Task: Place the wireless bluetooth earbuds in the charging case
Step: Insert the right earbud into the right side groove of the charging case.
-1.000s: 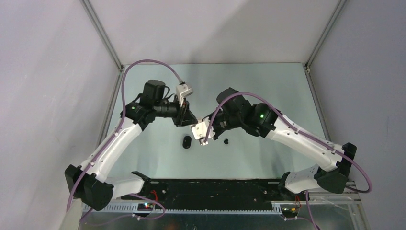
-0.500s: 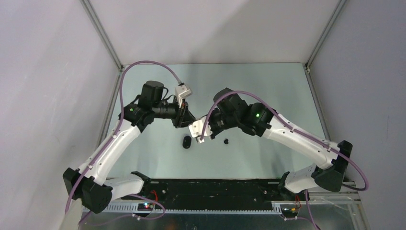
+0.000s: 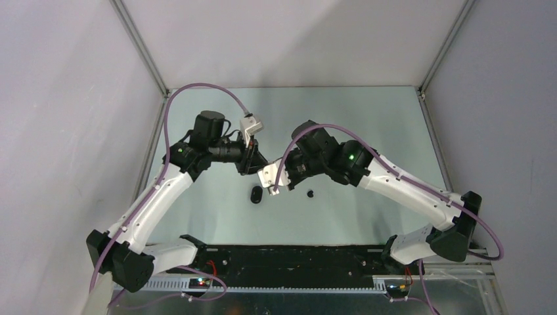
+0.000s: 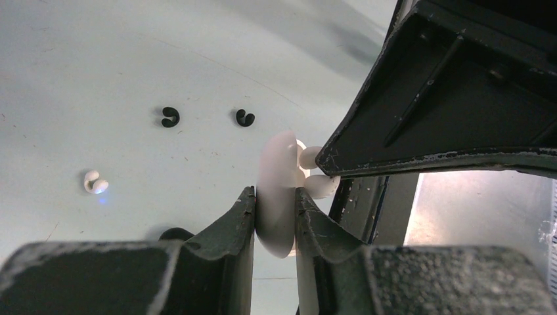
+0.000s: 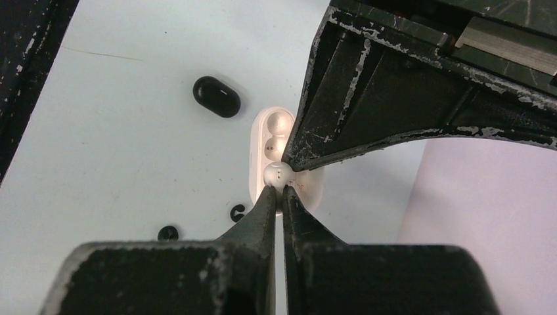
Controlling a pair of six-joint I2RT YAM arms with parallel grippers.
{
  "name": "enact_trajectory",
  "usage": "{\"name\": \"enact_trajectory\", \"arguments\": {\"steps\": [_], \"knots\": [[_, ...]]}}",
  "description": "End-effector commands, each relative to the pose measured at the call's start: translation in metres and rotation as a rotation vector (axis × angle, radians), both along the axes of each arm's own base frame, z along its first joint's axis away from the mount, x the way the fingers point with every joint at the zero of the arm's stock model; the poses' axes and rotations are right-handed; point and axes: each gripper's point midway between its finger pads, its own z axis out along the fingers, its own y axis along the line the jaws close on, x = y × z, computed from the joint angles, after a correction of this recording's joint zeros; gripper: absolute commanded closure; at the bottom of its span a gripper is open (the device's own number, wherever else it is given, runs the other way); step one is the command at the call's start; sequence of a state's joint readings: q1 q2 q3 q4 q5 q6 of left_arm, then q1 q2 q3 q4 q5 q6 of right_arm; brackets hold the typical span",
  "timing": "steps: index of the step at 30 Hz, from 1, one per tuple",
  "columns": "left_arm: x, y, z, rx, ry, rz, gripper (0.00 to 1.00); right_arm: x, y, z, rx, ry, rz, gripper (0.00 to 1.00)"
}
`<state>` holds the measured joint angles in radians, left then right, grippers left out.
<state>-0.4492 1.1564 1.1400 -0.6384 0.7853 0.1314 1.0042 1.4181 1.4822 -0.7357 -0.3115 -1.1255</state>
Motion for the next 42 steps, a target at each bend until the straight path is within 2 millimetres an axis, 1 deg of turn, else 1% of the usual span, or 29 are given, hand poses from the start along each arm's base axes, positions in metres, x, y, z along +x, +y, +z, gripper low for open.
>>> {"name": "enact_trajectory", "arguments": {"steps": [1,9,18,24,28,30,32,33,34,37,42], "knots": [[-0.006,-0.003,0.012,-0.035,-0.039,-0.022,1.00,0.003,-0.002,-0.002,-0.004,0.017,-0.023,1.00],[-0.007,-0.003,0.011,-0.037,-0.029,-0.022,1.00,0.003,-0.005,-0.006,-0.009,0.022,-0.025,1.00],[-0.009,-0.003,0.012,-0.041,-0.036,-0.033,1.00,0.005,0.005,-0.009,0.003,0.022,-0.028,1.00],[-0.009,-0.002,0.012,-0.042,-0.039,-0.035,1.00,0.003,0.007,-0.013,-0.002,0.042,-0.024,1.00],[-0.009,-0.002,0.011,-0.040,-0.038,-0.034,1.00,0.006,0.009,-0.012,0.004,0.041,-0.040,1.00],[-0.009,-0.002,0.011,-0.039,-0.036,-0.033,1.00,0.008,0.009,-0.007,0.018,0.027,-0.051,0.98],[-0.009,-0.002,0.010,-0.037,-0.037,-0.033,1.00,0.008,0.007,0.001,0.039,0.013,-0.061,0.92],[-0.009,-0.002,0.010,-0.036,-0.040,-0.033,1.00,0.007,0.006,0.007,0.055,0.009,-0.064,0.87],[-0.008,-0.002,0.009,-0.034,-0.040,-0.033,1.00,0.006,0.005,0.011,0.063,0.008,-0.065,0.86],[-0.008,-0.002,0.008,-0.031,-0.045,-0.032,1.00,-0.003,-0.003,0.022,0.077,0.028,-0.061,0.80],[-0.007,-0.002,0.008,-0.029,-0.044,-0.032,1.00,-0.015,-0.017,0.030,0.086,0.082,-0.073,0.75]]}}
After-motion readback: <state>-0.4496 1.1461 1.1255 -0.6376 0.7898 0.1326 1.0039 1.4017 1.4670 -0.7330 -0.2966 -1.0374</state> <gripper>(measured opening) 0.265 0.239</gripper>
